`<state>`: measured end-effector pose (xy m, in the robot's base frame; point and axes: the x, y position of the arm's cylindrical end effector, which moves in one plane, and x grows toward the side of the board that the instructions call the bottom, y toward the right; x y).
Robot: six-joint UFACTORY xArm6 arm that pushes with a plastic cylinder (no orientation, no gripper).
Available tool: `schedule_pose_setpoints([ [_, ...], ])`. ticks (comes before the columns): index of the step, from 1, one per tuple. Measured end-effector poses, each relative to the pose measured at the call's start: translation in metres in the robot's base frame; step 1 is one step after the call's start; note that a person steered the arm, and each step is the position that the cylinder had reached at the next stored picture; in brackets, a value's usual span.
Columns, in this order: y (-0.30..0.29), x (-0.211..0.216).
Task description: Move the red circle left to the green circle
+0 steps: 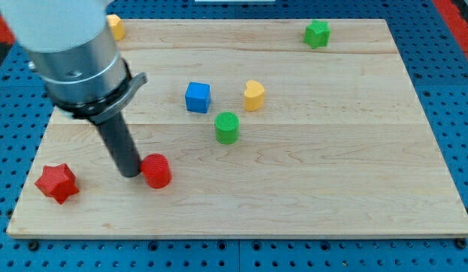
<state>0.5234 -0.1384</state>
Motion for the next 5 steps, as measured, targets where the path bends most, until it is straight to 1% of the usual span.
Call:
schedule_pose_setpoints([
  [1, -0.01, 0.036],
  [2, 0.018, 0.059],
  [3, 0.034, 0.036],
  [4, 0.028, 0.007],
  [5, 0.016, 0.003],
])
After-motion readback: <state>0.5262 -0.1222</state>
